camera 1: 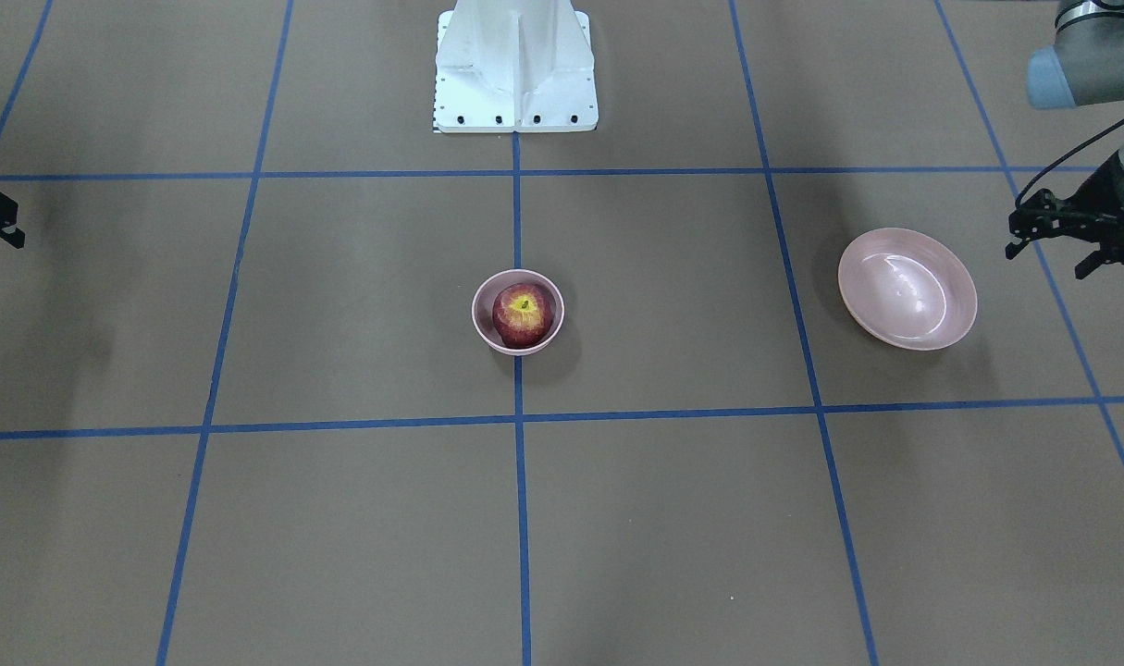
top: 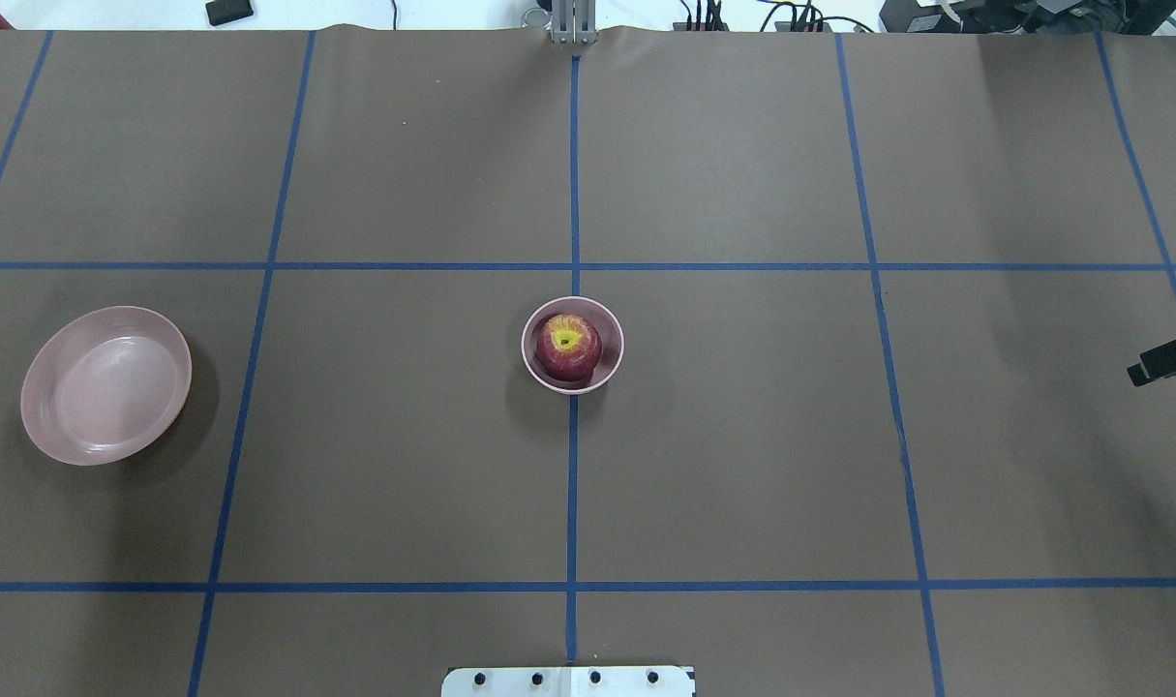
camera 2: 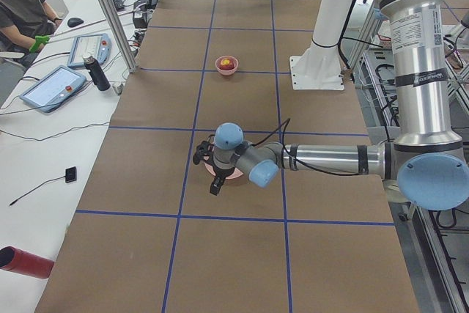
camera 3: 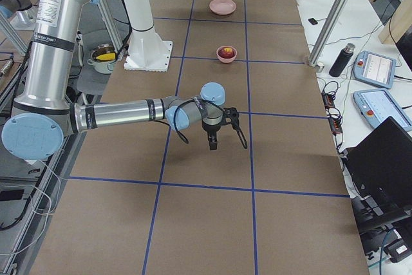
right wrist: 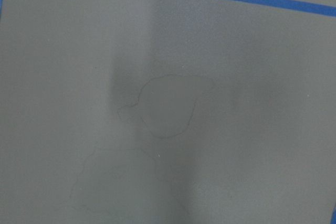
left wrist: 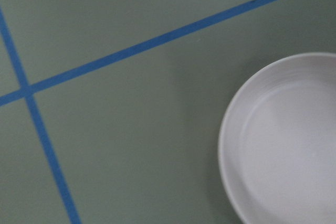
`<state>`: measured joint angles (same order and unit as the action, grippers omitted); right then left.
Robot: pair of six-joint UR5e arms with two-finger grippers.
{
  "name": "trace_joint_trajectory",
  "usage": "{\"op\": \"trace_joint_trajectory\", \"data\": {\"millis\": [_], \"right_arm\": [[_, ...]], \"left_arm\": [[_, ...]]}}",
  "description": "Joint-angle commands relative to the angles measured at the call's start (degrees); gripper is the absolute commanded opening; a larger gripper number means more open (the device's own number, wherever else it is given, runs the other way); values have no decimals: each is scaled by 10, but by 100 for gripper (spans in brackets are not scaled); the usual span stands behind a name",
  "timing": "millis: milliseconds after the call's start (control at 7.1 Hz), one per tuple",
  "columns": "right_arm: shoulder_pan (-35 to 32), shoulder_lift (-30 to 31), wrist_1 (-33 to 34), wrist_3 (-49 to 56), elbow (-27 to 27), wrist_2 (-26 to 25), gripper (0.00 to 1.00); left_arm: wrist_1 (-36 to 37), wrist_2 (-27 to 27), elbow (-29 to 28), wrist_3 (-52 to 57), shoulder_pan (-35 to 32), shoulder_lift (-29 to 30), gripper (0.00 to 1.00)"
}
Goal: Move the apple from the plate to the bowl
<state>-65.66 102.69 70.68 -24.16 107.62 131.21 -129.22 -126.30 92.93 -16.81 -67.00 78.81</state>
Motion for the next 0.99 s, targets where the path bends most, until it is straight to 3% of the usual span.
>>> {"op": "trace_joint_trajectory", "data": {"millis": [0, 141, 423, 705, 846], "right_arm": [[-16, -6, -1, 6, -2, 4, 100], [-46, -8, 8, 41, -7, 5, 100], [-97, -9, 33, 114, -34, 6, 100], [-142, -44, 137, 205, -40, 5, 100], [-148, -49, 166, 233, -40, 5, 100]], "left_arm": [[-18, -13, -29, -56, -8, 0, 98], [49, -58, -17, -58, -24, 32, 98], [96, -68, 1, -56, -36, 37, 98], [128, -62, 9, -43, -47, 42, 98], [149, -60, 9, 29, -79, 42, 98]]}}
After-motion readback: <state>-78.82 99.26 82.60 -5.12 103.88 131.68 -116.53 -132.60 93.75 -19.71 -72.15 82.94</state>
